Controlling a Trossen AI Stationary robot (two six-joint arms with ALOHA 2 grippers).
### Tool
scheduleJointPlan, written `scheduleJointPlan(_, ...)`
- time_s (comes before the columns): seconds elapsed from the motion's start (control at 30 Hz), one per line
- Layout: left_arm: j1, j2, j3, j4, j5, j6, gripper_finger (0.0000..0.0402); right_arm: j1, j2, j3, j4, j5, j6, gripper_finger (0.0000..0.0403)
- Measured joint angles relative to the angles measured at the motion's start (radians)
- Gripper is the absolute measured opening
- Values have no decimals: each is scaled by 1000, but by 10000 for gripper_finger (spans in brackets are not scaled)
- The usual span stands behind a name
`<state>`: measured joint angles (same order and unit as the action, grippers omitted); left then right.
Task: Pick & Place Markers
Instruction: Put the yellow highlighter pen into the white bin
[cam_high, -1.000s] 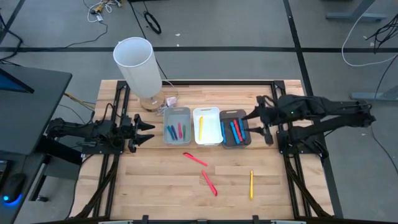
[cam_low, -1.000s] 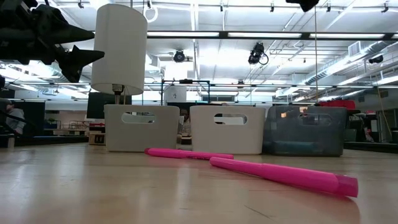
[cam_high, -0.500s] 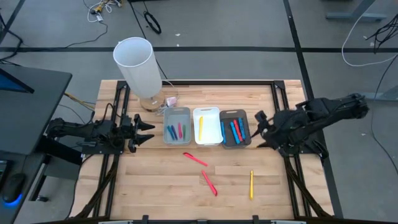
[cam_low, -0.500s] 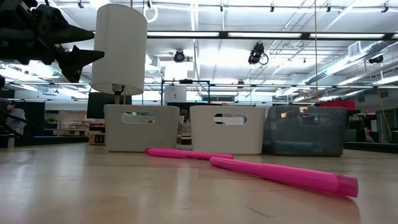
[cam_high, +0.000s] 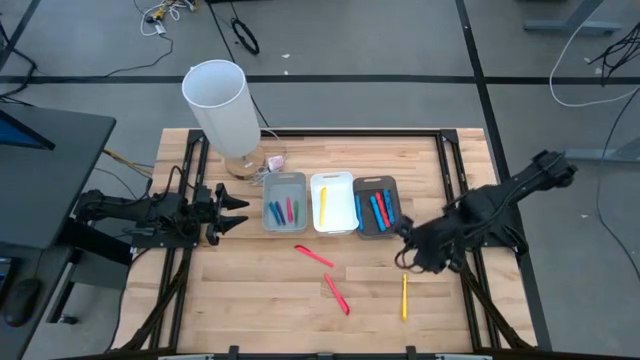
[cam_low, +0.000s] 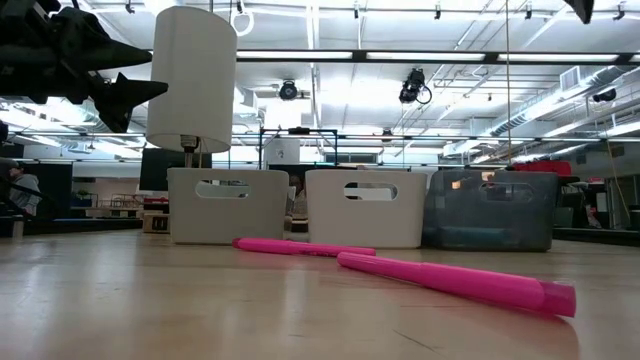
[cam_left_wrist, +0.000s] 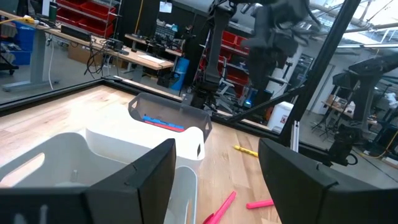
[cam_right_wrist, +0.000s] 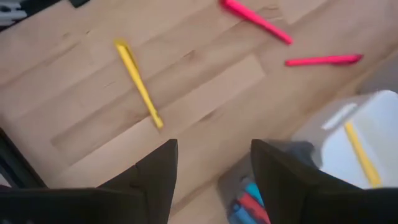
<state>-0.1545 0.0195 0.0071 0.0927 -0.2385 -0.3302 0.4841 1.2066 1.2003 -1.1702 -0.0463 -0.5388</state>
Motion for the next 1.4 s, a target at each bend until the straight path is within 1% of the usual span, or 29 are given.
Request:
scheduleJointPlan(0.33, 0, 0, 0, 0, 0, 0, 234, 88, 161, -1, 31, 2, -9, 206)
scheduleJointPlan(0.83, 0, 0, 0, 0, 0, 0, 234, 175, 212, -214, 265, 4, -46, 206)
scheduleJointPlan(1.17, 0, 0, 0, 0, 0, 0, 234, 184, 286, -237, 385, -6, -53, 206)
scheduleJointPlan(1.4, 0, 0, 0, 0, 0, 0, 234, 215, 303, -313, 454, -21, -87, 206)
